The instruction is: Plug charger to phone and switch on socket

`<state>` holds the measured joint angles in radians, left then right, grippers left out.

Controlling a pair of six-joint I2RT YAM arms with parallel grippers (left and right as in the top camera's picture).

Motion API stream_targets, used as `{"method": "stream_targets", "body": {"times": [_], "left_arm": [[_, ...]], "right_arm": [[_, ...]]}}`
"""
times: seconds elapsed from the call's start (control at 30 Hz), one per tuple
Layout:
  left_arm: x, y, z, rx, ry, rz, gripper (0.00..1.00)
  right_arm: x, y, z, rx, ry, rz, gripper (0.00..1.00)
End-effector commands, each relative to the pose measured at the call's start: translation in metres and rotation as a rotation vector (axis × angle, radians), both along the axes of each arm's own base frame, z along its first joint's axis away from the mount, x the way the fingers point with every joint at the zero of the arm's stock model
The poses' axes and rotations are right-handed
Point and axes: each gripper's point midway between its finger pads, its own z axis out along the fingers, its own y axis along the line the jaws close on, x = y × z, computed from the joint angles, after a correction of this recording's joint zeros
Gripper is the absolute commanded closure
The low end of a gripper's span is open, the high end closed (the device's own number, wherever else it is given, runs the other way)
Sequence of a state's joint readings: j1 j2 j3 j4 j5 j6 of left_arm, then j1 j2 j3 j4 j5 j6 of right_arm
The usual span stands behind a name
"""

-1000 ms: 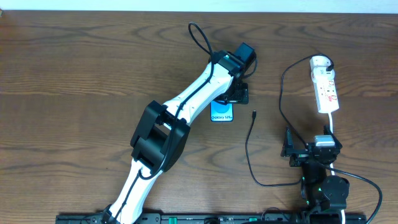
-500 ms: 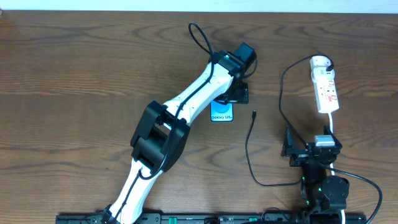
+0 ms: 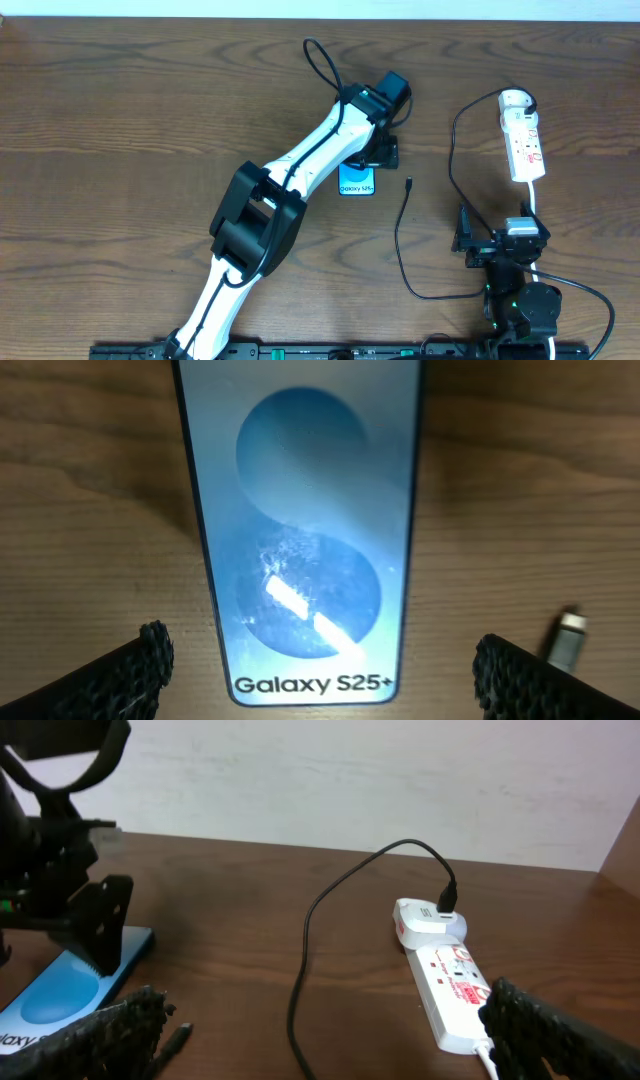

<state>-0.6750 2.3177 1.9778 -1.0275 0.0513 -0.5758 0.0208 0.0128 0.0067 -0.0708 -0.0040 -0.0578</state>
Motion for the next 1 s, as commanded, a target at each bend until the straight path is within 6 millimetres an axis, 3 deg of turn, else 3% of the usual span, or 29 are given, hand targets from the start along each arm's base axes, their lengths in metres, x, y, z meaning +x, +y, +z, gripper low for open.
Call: {"method": "stream_targets", "body": {"times": [0.0,0.97], "left_arm": [[-0.0045,0.0103,-0.0174,0.045,0.025,-0.004,0.02],[-0.0034,0.0095,-0.0270,0.036,0.015,0.011,0.02]], "right_arm": [[-0.0001,-0.0007,-0.0012,0.012,0.004,-0.004,0.01],[-0.0001,-0.0008,-0.0012,0.012,0.004,-0.004,0.01]]}}
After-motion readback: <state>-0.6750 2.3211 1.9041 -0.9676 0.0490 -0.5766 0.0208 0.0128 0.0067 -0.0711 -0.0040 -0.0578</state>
